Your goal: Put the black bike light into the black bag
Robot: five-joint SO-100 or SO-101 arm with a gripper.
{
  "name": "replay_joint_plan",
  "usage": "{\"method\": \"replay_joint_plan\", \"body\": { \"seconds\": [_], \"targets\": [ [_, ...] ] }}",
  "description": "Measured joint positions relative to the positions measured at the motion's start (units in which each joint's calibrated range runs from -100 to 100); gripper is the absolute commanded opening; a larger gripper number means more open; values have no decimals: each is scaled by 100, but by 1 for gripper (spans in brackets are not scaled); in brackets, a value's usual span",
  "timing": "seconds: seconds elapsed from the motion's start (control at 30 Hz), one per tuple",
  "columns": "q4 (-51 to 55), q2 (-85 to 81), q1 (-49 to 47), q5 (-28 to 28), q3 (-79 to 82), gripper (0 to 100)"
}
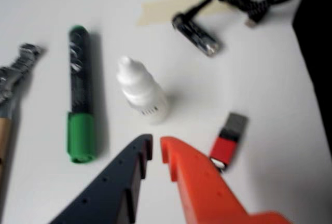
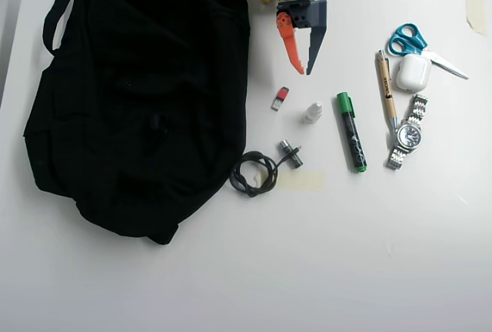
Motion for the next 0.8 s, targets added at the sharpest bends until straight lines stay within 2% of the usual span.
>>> {"method": "replay_joint_plan", "body": {
  "seconds": [0.37,0.8],
  "targets": [
    [1219,0,22,10,0,2],
    [1321,0,22,10,0,2]
  ]
}}
